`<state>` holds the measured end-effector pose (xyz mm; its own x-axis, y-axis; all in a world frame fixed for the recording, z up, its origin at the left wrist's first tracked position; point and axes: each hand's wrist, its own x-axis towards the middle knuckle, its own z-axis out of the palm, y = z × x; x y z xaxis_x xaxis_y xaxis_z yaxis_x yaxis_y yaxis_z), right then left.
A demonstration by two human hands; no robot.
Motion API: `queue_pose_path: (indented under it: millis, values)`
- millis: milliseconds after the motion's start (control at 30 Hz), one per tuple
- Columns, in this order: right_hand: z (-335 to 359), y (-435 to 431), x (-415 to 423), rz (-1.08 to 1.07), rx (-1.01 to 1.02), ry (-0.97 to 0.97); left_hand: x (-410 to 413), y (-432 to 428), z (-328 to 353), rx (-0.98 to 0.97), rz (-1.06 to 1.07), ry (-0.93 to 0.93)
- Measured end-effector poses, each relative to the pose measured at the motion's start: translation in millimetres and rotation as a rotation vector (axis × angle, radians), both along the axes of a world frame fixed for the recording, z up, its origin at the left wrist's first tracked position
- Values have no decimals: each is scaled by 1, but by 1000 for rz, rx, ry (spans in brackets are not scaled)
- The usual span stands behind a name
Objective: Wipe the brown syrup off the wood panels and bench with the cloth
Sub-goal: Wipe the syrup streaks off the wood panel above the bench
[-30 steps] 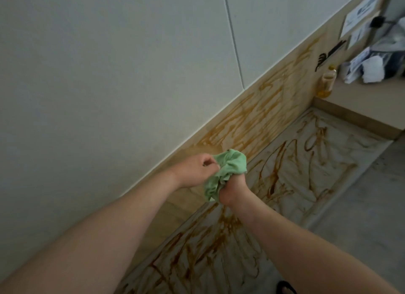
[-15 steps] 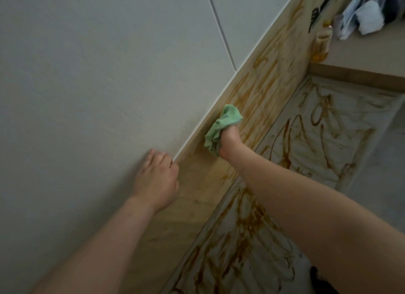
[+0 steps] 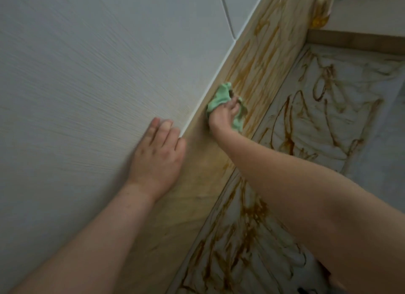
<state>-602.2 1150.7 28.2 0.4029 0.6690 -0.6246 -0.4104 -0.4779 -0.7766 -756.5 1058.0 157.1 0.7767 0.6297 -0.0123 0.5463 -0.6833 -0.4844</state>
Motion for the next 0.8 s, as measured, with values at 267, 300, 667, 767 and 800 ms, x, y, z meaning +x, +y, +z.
queue_pose_path:
  millis: [267, 300, 667, 767, 800]
  values:
    - [-66, -71, -59, 225, -78, 184, 44, 32, -24, 64, -53, 177]
    - [-74, -63, -53, 194, -146, 272, 52, 37, -29, 63, -13, 221]
    - [-128, 5, 15, -207, -55, 171, 55, 61, -56, 50, 14, 408]
    - [-176, -35, -55, -79, -247, 338, 57, 60, -57, 48, 14, 420]
    - [-193, -45, -75, -83, -314, 445, 58, 59, -57, 46, 11, 423]
